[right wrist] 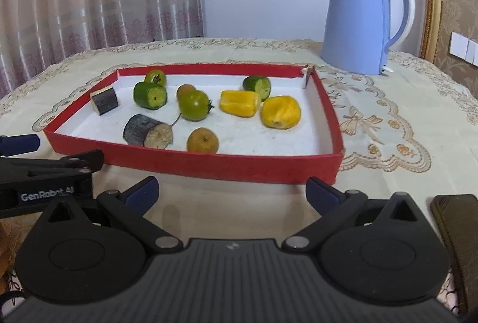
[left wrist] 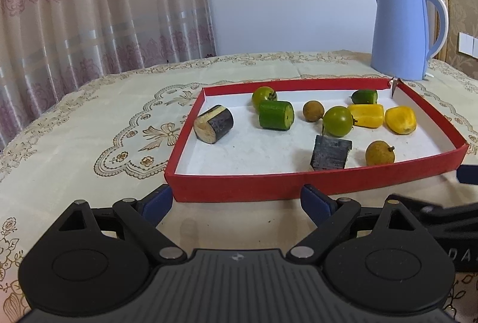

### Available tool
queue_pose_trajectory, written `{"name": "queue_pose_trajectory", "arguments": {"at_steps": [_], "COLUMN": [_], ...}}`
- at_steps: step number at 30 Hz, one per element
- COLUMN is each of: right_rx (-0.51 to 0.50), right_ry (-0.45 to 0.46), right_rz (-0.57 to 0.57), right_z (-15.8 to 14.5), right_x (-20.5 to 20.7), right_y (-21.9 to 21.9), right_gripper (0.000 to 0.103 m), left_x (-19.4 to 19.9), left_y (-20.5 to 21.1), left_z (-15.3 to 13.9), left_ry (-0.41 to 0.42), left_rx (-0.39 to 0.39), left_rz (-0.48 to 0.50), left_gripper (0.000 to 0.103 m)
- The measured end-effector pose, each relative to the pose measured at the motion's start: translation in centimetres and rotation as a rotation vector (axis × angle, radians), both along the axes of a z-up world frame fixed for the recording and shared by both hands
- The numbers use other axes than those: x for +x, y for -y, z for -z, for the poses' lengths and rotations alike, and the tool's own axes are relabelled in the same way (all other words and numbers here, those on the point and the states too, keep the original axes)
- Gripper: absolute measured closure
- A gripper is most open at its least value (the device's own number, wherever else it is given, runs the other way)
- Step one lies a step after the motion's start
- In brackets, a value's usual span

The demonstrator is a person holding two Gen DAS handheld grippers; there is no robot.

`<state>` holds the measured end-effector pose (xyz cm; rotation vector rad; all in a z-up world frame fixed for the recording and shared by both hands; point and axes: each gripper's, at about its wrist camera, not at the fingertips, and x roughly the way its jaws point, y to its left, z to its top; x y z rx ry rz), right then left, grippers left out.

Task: Organize fruits

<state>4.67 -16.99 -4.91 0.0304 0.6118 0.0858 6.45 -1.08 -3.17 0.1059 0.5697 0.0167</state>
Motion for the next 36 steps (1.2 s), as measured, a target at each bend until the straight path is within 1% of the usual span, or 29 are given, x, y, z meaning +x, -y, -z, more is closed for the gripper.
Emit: {"name": "queue_pose_trajectory", "arguments": {"at_steps": [9, 12, 21, 25, 31, 36], "right_rx": [-0.014, -0.010, -0.003, -0.002, -0.011, -0.014], "right_ry": [-0.009, -0.037, -0.044, -0.044, -0.047, -0.047], "right_rz": [0.006, -0.002, 0.007, 0.007, 0.007, 0.007], "right_z": [0.25, 0.44, 0.56, 0.56, 0.62, 0.64], "right_x": [-0.10, 0.19, 0.23, 0.24, 0.28, 0.32], "right_y": [0.06, 0.14, 0.30, 0.34, 0.29, 0.22], "right_gripper": [0.000, 0.000, 0.000, 0.000, 0.000, 0.000], "left_x": [0.28, 0.46, 0.39, 0.42, 0.81, 0.72], "left_y": [-0.31, -0.25, 0.04, -0.09, -0.74, -0.59], "left_z": [0.21, 0.32, 0.58, 0.61, 0.70, 0.71], "left_ry": [-0.016, -0.024, -0.024, -0.031, -0.063, -0.062], "left_rx": [-0.013, -0.010, 0.014, 0.000, -0.048, -0.041], "left_rz": [-0.015, -0.022, -0.025, -0.029, -0.022, -0.015], "left_gripper": [0.010, 0.010, 0.010, 0.010, 0.010, 0.010]}}
